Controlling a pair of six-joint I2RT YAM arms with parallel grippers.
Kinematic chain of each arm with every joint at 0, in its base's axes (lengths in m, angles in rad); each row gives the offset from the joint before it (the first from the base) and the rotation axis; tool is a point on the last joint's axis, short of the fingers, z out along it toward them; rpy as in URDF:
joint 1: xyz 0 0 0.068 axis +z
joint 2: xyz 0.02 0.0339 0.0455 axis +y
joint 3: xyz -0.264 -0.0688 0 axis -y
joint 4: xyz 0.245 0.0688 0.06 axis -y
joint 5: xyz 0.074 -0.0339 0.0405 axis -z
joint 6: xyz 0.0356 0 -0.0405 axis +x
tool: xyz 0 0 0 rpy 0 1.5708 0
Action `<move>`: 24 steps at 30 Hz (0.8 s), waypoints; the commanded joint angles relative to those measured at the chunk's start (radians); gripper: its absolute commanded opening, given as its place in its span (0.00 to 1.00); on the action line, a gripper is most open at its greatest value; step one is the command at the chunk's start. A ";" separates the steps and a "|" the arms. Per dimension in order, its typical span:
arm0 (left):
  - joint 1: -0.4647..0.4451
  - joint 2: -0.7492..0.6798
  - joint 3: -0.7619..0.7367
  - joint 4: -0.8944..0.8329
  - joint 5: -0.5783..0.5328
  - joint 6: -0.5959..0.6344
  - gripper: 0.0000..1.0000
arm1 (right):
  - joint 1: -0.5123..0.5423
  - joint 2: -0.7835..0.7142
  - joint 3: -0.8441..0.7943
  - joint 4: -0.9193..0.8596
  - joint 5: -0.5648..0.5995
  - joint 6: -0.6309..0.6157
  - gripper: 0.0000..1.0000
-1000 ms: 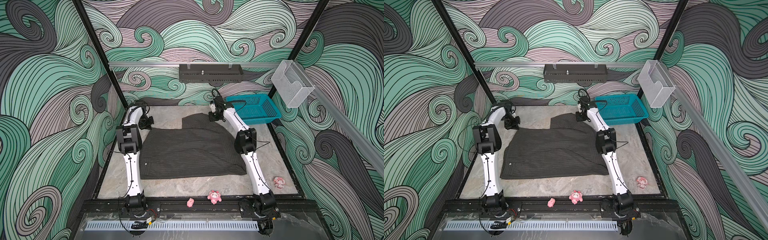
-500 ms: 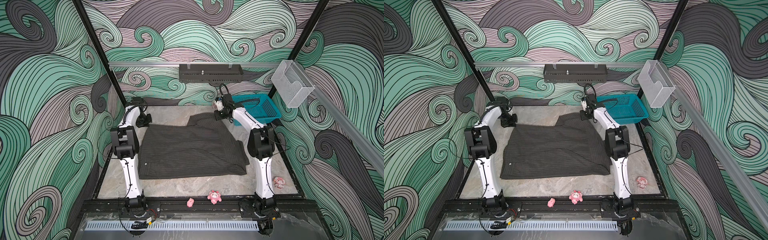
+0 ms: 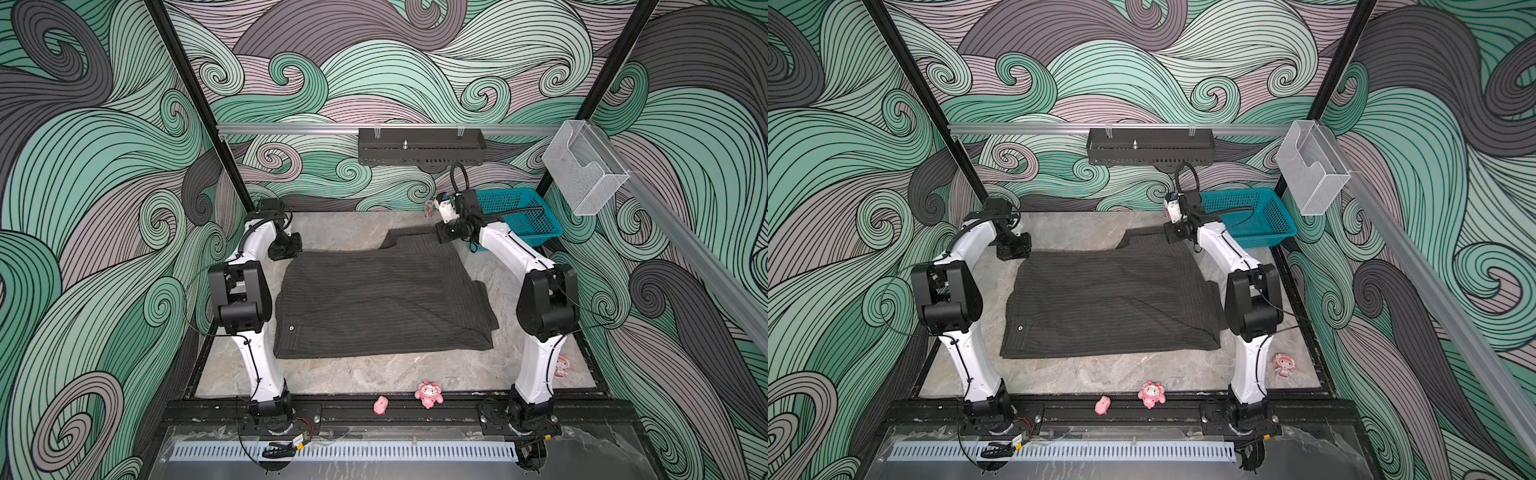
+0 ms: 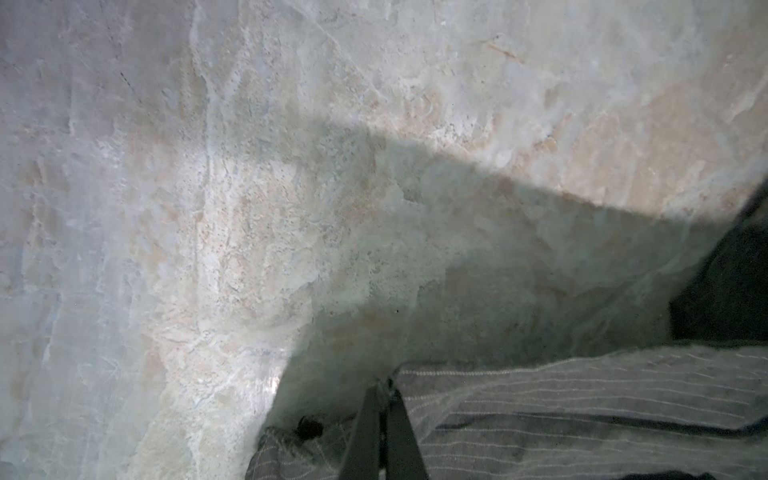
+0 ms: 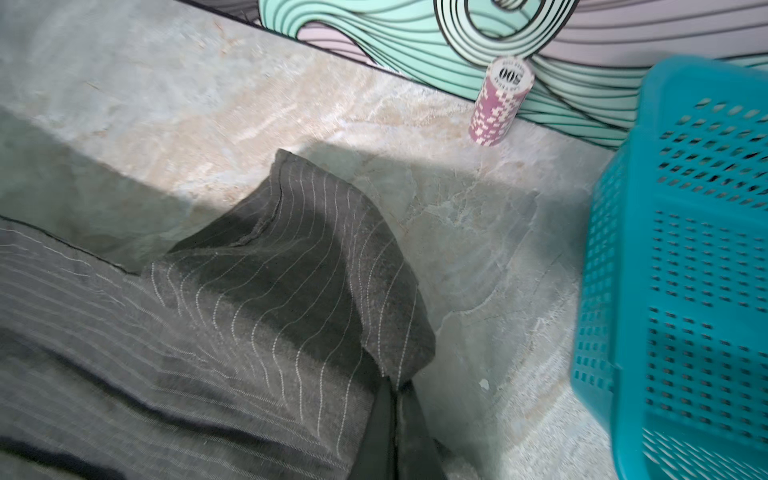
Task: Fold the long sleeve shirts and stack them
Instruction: 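Fold the held far edge toward the robot over the near half with both grippers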
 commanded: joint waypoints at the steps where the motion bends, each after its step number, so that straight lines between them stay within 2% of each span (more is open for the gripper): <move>1: 0.011 -0.095 -0.069 0.047 0.031 0.035 0.00 | 0.009 -0.084 -0.100 0.004 0.007 -0.026 0.00; 5: 0.008 -0.200 -0.203 0.099 0.061 0.037 0.00 | 0.027 -0.177 -0.241 0.025 0.006 -0.024 0.00; 14: 0.005 -0.434 -0.486 0.164 0.034 0.037 0.00 | 0.081 -0.362 -0.512 0.046 0.056 -0.041 0.00; 24: -0.001 -0.556 -0.650 0.172 -0.096 0.096 0.00 | 0.101 -0.531 -0.704 -0.013 0.213 -0.086 0.00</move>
